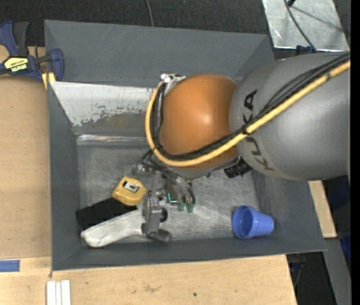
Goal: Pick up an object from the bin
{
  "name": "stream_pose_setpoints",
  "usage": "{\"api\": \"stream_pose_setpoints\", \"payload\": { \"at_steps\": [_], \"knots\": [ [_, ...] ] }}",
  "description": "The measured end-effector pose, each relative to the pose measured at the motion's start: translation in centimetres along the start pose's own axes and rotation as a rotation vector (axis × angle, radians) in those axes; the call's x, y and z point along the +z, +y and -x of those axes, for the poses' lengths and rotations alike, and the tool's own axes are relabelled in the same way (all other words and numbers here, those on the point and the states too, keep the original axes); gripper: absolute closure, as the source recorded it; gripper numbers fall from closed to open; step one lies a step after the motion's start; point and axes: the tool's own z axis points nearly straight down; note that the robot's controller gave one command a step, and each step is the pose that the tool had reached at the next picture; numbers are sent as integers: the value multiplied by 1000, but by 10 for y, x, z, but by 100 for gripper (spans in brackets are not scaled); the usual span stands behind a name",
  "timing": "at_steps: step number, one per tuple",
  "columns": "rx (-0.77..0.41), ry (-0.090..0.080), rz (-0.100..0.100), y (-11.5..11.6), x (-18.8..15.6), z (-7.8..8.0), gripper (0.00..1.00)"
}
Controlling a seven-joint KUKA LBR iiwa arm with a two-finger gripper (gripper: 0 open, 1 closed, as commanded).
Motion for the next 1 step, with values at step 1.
{"api": "stream_pose_setpoints", "payload": {
  "at_steps": [1],
  "knots": [
    [-57, -6, 1, -2, 58, 12, 0]
  ]
}}
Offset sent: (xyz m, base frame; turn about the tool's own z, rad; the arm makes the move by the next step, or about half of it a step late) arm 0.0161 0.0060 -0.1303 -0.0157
